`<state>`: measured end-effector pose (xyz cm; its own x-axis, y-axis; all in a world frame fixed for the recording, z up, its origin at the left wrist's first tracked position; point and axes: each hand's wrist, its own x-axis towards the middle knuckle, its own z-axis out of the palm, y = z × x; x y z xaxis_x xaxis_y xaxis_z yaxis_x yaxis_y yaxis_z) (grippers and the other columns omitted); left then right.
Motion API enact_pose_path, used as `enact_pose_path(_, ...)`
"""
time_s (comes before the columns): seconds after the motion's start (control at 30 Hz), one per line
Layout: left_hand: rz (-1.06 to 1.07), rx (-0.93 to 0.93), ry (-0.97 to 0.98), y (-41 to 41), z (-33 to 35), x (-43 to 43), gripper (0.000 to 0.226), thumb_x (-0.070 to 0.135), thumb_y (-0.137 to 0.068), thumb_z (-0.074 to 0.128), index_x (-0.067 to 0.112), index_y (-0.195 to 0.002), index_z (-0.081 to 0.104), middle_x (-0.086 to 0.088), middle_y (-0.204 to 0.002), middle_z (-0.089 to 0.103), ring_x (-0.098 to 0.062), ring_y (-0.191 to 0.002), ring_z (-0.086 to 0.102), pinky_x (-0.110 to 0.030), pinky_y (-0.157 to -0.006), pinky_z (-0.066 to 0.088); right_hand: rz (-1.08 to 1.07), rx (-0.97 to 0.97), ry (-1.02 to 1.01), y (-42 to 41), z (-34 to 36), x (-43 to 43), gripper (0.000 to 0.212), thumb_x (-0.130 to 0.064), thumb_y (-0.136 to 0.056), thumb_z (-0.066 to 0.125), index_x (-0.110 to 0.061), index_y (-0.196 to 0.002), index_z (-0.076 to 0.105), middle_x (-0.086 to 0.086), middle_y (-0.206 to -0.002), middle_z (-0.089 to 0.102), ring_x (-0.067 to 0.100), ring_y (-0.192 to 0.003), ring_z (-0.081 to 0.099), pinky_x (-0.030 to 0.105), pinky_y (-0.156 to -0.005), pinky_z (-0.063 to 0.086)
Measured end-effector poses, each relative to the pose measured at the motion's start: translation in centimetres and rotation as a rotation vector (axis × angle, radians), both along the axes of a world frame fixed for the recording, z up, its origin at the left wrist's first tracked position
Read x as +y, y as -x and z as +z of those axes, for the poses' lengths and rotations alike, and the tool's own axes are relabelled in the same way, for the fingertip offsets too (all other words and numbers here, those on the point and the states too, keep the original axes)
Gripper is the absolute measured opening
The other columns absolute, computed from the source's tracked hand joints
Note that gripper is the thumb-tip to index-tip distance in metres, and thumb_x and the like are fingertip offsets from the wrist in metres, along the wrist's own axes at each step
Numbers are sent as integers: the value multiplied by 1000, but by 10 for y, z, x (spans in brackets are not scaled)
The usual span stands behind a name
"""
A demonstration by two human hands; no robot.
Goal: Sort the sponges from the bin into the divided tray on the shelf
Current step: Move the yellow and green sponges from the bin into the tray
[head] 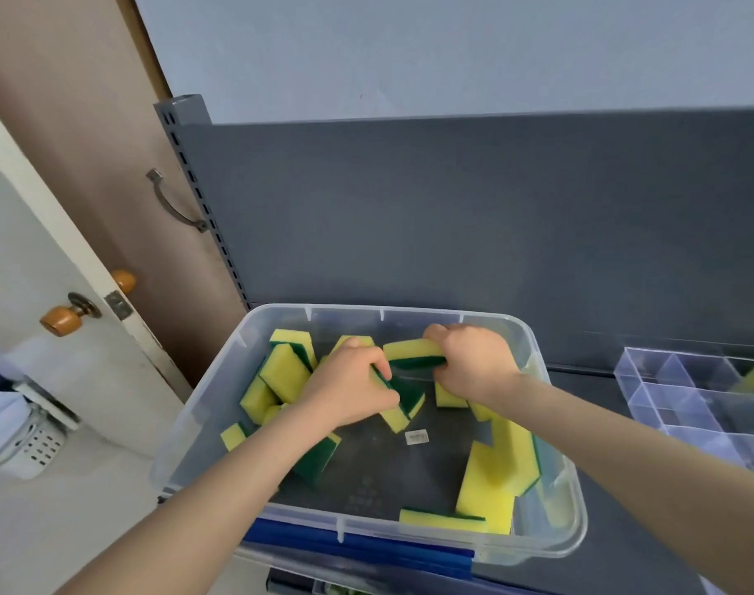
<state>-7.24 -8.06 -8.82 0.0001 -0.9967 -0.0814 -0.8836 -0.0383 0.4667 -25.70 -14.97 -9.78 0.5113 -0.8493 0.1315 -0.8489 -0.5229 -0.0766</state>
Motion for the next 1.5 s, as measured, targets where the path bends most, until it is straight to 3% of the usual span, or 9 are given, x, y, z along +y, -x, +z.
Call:
enact_pose_path(0.13,38,15,157,7,12,-5,21,39,-70,75,34,-74,56,11,-98,51,-8,-80,54,-25,-65,40,-77,-136,49,26,27,5,33,-26,-70,54,-28,-103,54,-3,-88,62,25,-79,59,28,-54,43)
enact_pose_path(0.23,25,3,225,12,26,-11,39,26,-71,77,32,-103,54,12,-111,53,-8,-91,52,-24,-70,40,-119,-248,87,49,49,11,29,-27,-70,56,-29,-99,57,-6,-85,60,22,-74,56,28,-53,46)
enact_pose_path(0.33,41,45,271,24,45,-20,64,22,-69,79,30,-123,45,14,-110,56,-11,-95,52,-25,-71,41,-170,-307,124,74,68,17,23,-28,-71,57,-28,-94,56,-7,-82,58,20,-70,53,25,-48,39)
enact_pose_path(0.43,16,105,291,44,62,-28,59,17,-70,77,30,-120,49,12,-107,61,-12,-98,55,-27,-74,44,-248,-329,162,101,81,25,22,-29,-74,58,-27,-96,56,-9,-82,55,21,-69,49,23,-47,31)
enact_pose_path(0.57,-48,179,323,84,74,-32,50,9,-75,71,32,-115,52,16,-109,59,-11,-107,55,-35,-87,49,-317,-315,159,143,91,36,23,-29,-77,58,-25,-100,57,-9,-84,55,21,-71,48,27,-53,36)
enact_pose_path(0.77,-153,233,377,156,88,-37,43,11,-77,71,39,-106,57,16,-108,60,-10,-101,56,-38,-84,51,-368,-275,90,205,98,48,11,-30,-80,58,-23,-84,50,-5,-81,56,21,-69,51,29,-53,41)
enact_pose_path(0.87,-193,251,376,190,88,-39,45,12,-77,70,43,-108,58,18,-111,59,-9,-104,55,-37,-86,51,-379,-275,81,236,100,52,17,-28,-81,60,-19,-95,61,-2,-91,62,21,-76,56,33,-66,51)
enact_pose_path(1.1,-242,248,331,268,79,-40,48,15,-77,71,40,-114,57,20,-113,60,-6,-106,55,-33,-87,50,-412,-270,97,322,98,61,31,-27,-82,62,-24,-113,61,-4,-101,66,16,-76,53,24,-65,41)
enact_pose_path(1.5,-350,330,262,397,53,-26,46,18,-75,75,37,-114,61,18,-111,61,-5,-101,58,-36,-90,50,-480,-128,37,449,81,79,30,-23,-78,61,-29,-108,63,-7,-107,64,24,-97,59,33,-71,49)
